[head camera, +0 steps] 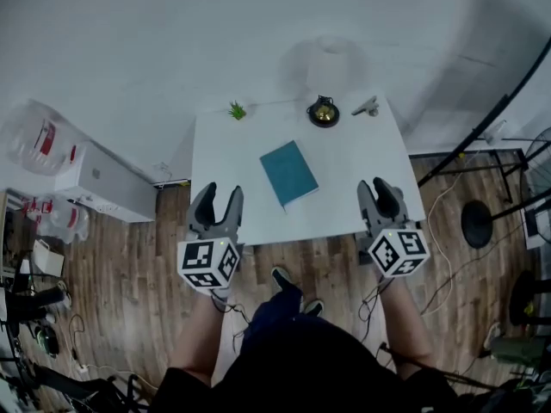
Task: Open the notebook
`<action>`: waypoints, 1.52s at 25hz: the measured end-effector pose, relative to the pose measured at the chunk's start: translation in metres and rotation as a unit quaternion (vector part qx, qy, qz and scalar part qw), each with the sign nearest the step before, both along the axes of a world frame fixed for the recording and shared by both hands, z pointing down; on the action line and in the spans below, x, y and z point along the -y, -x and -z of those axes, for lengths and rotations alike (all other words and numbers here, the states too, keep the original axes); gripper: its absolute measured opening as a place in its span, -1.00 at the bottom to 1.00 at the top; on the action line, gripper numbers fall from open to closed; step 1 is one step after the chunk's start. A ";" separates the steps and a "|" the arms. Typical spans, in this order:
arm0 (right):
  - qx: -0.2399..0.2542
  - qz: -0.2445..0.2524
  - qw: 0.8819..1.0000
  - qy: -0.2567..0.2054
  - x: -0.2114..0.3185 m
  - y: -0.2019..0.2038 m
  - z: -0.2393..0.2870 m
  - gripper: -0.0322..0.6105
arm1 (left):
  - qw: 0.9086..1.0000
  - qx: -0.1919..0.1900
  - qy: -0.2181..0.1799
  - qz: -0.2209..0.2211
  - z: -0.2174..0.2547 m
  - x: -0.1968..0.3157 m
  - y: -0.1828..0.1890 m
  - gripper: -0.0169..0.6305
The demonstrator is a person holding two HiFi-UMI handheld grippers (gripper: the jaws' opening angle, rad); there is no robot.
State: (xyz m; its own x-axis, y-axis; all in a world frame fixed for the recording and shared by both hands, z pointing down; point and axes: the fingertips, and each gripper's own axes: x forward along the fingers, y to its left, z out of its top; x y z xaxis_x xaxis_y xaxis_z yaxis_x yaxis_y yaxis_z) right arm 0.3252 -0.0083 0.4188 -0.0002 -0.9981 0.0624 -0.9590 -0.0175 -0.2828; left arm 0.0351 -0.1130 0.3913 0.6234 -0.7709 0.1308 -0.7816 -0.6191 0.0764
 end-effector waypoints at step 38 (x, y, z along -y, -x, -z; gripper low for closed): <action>0.070 0.174 0.927 0.324 0.189 0.024 -0.296 -0.43 | 0.982 0.018 0.164 0.087 -0.164 0.127 0.003 -0.29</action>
